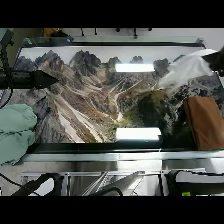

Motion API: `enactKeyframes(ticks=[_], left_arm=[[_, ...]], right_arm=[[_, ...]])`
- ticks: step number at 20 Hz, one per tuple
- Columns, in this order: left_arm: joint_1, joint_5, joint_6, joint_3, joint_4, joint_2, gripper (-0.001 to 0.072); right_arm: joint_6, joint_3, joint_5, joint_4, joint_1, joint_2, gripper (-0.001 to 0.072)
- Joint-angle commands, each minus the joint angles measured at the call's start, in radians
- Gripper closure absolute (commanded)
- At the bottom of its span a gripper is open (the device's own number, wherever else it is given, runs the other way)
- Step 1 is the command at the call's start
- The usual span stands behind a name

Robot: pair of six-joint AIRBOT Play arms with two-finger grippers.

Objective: Fold the shirts.

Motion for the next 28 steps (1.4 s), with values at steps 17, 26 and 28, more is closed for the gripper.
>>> enactKeyframes(ticks=[17,26,28], left_arm=[[0.000,-0.003,0.002,0.000,0.006,-0.003,0.0697],[0.000,-0.003,0.043,0.000,0.006,-0.003,0.0697],[0.000,-0.003,0.043,0.000,0.006,-0.003,0.0697]], right_arm=[[0.338,0.003,0.378,-0.388,-0.399,0.119,0.0686],[0.425,-0.298,0.474,-0.883,-0.401,0.168,0.0684],[0.417,-0.378,0.394,-0.883,-0.401,0.156,0.0678]])
